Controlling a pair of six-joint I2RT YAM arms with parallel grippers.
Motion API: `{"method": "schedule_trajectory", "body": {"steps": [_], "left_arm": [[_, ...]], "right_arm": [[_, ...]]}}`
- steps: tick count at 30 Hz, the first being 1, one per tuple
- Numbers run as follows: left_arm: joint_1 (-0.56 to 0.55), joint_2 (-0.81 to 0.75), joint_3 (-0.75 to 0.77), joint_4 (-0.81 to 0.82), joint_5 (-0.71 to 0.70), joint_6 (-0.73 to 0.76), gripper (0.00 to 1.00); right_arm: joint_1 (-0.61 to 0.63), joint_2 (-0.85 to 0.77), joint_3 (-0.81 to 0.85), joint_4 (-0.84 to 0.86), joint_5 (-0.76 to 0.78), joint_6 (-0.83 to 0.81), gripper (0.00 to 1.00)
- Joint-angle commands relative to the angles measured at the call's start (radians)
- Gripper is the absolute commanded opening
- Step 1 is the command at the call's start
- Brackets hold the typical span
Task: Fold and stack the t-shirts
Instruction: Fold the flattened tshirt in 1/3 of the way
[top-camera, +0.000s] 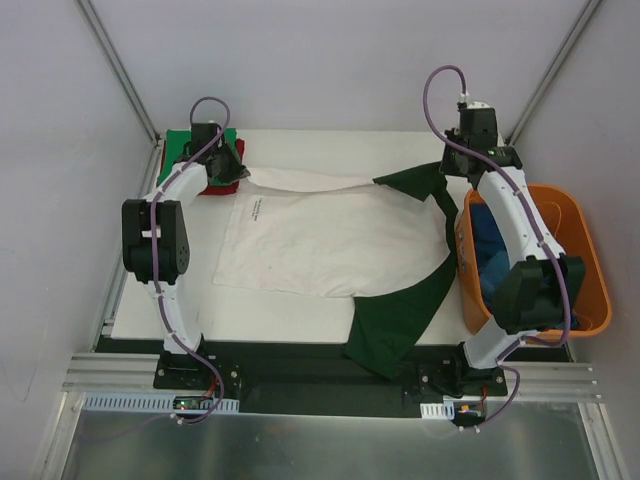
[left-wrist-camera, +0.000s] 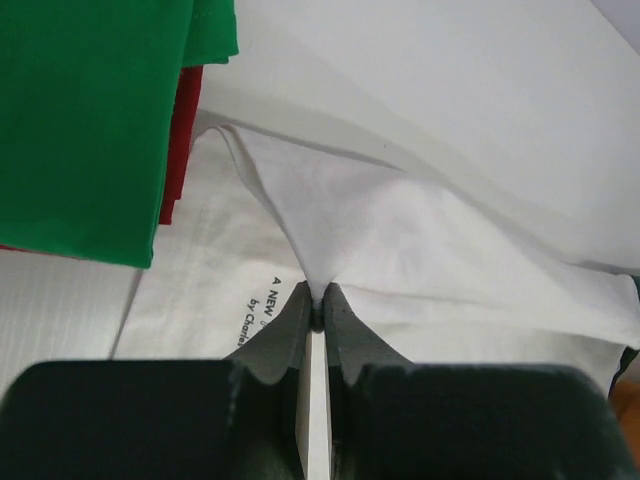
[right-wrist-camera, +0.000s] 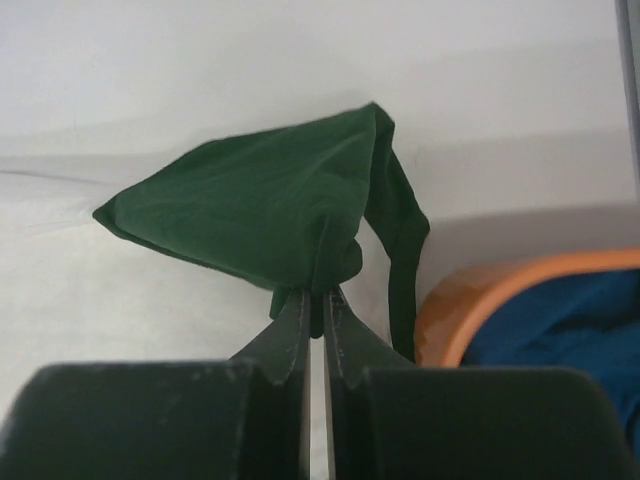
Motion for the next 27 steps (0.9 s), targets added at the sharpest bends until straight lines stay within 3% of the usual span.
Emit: {"method": "schedule_trajectory", "body": {"steps": [1,8,17,27], "left_arm": [[0.007,-0.096,-0.06,0.035,-0.021,0.039,0.0],[0.053,-0.148,-0.123,0.011,0.057,0.059,0.0],[0.064,-0.14,-0.12,-0.111,0.022,0.105,0.0],[0.065,-0.114,-0.131,-0.17,-0.007,0.123,0.0]], "right_arm": [[0.007,-0.086,-0.077,-0.147,0.016,0.028,0.0],[0.007,-0.132,-0.12,-0.282,0.022,0.015,0.01],[0.018,-0.143,-0.15,-0.464,0.013,0.048,0.01],[0.067,-0.091,-0.206,-0.559,0.02,0.091,0.03]]}}
